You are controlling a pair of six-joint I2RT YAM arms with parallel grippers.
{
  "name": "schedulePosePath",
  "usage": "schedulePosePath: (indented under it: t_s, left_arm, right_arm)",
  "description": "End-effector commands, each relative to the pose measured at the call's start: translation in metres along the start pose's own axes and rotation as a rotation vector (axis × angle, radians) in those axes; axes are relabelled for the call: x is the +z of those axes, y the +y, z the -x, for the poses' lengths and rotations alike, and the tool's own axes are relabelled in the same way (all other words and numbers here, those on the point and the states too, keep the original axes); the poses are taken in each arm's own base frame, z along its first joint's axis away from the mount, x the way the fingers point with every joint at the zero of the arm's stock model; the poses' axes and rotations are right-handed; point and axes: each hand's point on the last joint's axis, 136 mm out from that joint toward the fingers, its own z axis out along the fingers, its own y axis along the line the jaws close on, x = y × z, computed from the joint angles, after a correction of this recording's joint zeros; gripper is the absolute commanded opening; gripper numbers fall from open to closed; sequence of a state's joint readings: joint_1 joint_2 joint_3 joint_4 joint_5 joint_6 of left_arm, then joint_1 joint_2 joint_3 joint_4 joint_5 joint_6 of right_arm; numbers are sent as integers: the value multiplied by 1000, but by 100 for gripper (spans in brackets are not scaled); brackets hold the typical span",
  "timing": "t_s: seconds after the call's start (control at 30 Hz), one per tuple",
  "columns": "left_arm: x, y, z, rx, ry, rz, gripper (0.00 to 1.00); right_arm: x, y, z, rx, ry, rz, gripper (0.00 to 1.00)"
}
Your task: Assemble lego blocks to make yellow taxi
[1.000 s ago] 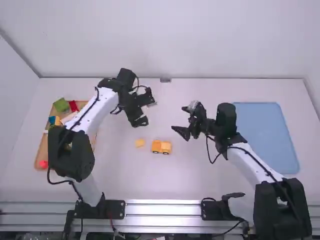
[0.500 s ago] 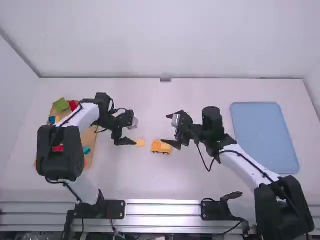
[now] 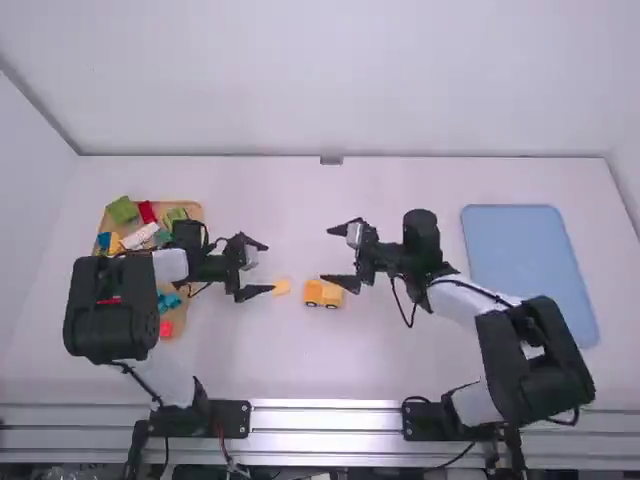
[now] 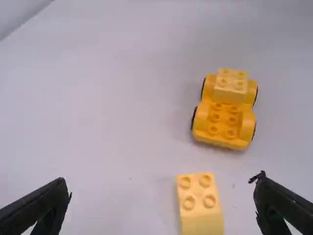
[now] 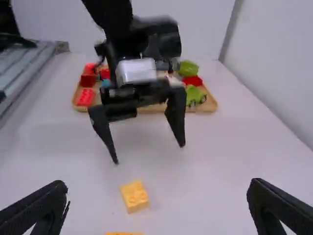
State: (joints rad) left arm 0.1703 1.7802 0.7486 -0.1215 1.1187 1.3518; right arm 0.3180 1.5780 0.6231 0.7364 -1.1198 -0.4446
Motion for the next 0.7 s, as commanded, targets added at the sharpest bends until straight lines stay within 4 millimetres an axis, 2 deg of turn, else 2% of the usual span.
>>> schedulePosePath:
  t_s: [0.0, 0.07, 0.17, 0.27, 0.33, 0.4, 0.47, 0.57, 0.67]
  left_arm:
    - [0, -11, -2, -89, -27, -9, 99]
    - [1, -17, -13, -100, 7, -2, 99]
    - [7, -27, -17, -92, 14, -18, 99]
    - [14, -31, -24, -64, 35, -18, 99]
    - [20, -33, -35, -59, 91, -3, 93]
    - [24, -32, -36, -83, 95, 13, 91]
    - [27, -29, -38, -81, 89, 25, 84]
    - [29, -23, -43, -102, 83, 42, 78]
    - [30, -25, -48, -124, 85, 29, 75]
  right_arm:
    - [-7, 17, 16, 58, -77, 121, 98]
    - [-7, 11, 11, 72, -59, 85, 98]
    - [-5, 5, 7, 75, -38, 48, 98]
    - [-2, 8, 9, 63, -43, 57, 98]
    - [-1, 8, 9, 61, -41, 55, 98]
    - [-1, 5, 8, 73, -34, 39, 98]
    - [-1, 5, 8, 73, -34, 41, 98]
    - [-1, 6, 8, 70, -35, 43, 98]
    - [-1, 6, 8, 74, -35, 44, 98]
